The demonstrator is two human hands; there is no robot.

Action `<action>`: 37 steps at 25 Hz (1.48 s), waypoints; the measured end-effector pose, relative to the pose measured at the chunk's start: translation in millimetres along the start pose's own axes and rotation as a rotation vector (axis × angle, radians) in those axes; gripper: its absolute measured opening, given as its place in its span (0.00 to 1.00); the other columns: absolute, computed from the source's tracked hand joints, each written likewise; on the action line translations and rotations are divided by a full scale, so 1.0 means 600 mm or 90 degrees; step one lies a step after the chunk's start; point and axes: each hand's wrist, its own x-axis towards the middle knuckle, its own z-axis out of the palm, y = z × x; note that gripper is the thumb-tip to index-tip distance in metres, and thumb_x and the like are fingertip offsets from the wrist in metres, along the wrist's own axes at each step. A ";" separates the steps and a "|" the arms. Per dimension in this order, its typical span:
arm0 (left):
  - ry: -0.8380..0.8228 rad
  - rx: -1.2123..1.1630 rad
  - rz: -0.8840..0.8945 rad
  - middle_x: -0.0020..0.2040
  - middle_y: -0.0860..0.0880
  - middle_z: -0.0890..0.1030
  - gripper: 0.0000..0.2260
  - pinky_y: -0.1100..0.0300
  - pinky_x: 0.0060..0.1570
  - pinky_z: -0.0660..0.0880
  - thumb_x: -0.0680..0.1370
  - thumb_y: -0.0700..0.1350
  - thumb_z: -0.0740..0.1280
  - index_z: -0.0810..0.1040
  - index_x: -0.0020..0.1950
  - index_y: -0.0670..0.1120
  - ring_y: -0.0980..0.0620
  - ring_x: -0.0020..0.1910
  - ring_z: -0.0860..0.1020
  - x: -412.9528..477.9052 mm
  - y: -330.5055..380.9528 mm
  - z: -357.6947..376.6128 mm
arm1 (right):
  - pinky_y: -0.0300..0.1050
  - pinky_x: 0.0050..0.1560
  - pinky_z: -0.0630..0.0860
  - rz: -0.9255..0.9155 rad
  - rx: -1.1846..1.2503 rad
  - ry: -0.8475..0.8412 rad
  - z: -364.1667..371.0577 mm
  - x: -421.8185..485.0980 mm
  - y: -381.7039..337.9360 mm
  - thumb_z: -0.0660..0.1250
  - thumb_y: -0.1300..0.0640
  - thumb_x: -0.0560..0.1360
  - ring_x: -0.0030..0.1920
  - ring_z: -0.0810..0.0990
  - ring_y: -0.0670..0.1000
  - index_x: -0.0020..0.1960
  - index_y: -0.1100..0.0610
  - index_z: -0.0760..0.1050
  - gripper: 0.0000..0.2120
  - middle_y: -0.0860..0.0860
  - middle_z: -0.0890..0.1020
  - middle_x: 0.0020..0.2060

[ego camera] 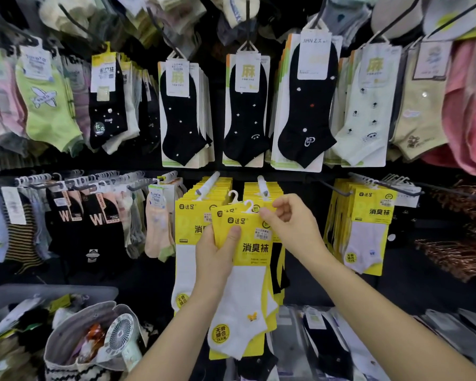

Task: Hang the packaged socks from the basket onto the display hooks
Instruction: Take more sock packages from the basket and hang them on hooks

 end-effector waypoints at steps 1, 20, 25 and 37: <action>0.005 0.003 0.001 0.47 0.54 0.83 0.03 0.54 0.49 0.79 0.75 0.47 0.68 0.77 0.48 0.52 0.54 0.49 0.81 -0.001 -0.003 0.007 | 0.33 0.40 0.74 0.024 -0.012 -0.026 -0.004 -0.001 0.002 0.70 0.47 0.72 0.41 0.77 0.43 0.45 0.47 0.71 0.08 0.47 0.78 0.42; -0.008 0.103 0.035 0.46 0.57 0.83 0.05 0.69 0.42 0.76 0.77 0.49 0.64 0.78 0.51 0.52 0.63 0.45 0.81 0.007 -0.008 -0.071 | 0.38 0.36 0.72 0.092 -0.155 0.032 -0.021 0.068 0.043 0.69 0.49 0.73 0.42 0.78 0.49 0.44 0.49 0.74 0.06 0.50 0.79 0.40; -0.039 0.065 -0.005 0.41 0.58 0.83 0.03 0.64 0.41 0.78 0.76 0.49 0.65 0.77 0.44 0.53 0.62 0.42 0.81 0.001 -0.020 -0.012 | 0.32 0.37 0.72 0.021 -0.003 0.061 -0.032 0.017 0.038 0.66 0.45 0.72 0.40 0.78 0.41 0.44 0.49 0.74 0.07 0.45 0.80 0.41; -0.052 0.121 -0.001 0.63 0.53 0.71 0.19 0.66 0.57 0.68 0.77 0.44 0.66 0.66 0.66 0.49 0.57 0.63 0.70 0.042 -0.022 0.051 | 0.54 0.47 0.81 0.128 0.027 -0.023 -0.022 0.037 0.050 0.64 0.53 0.77 0.44 0.84 0.52 0.45 0.54 0.79 0.07 0.54 0.85 0.43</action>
